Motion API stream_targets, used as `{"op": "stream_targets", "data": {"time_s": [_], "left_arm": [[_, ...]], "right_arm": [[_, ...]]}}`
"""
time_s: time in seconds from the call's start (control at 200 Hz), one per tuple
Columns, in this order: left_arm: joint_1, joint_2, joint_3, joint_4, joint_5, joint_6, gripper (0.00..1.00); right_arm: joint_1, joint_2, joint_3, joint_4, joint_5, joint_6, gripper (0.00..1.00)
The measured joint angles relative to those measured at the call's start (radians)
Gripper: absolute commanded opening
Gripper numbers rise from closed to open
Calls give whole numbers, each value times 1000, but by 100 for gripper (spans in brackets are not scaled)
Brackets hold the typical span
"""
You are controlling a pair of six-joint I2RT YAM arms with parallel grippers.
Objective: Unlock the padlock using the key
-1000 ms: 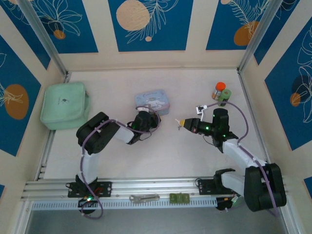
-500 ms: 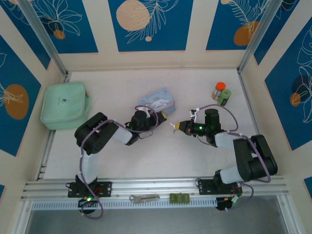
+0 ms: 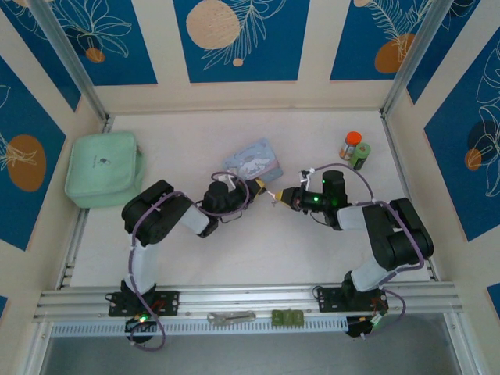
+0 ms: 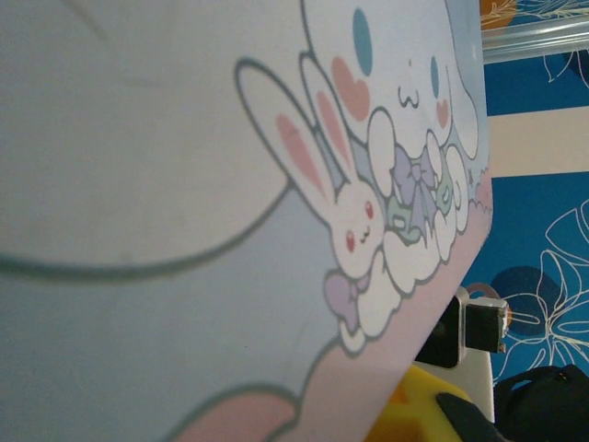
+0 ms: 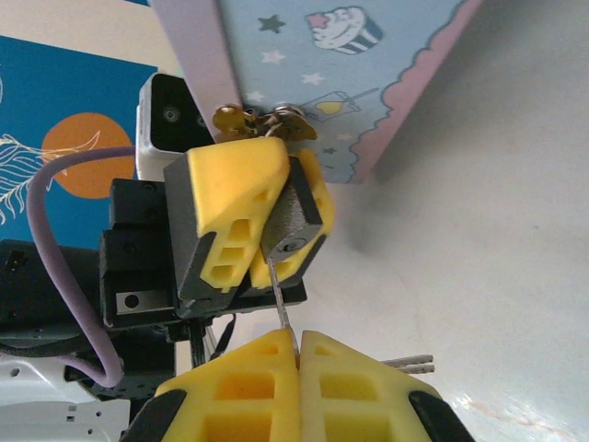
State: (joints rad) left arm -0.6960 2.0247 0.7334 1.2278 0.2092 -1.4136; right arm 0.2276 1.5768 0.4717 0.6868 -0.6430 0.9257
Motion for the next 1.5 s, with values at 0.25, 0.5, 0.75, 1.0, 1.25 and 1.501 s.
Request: {"op": "stream_targets", "data": {"time_s": [0.25,0.5,0.75,1.0,1.25,1.501], "left_arm": [[0,0,0,6,-8,0,0],[0,0,0,6,-9,0,0],[0,0,0,6,-11,0,0],[-3,0,0,6,-13,0,0],[-9,0,0,7,-24,0,0],[-11,0,1,7,-40,-3,0]], "right_arm": [[43,0,0,14,35,18,0],[57,18,0,33,60,30,0],[57,19,0,36,87,42,0],[63,31,0,47,95,52,0],[73,39,0,69,109,67,0],[74,63,0,114,117,104,0]]}}
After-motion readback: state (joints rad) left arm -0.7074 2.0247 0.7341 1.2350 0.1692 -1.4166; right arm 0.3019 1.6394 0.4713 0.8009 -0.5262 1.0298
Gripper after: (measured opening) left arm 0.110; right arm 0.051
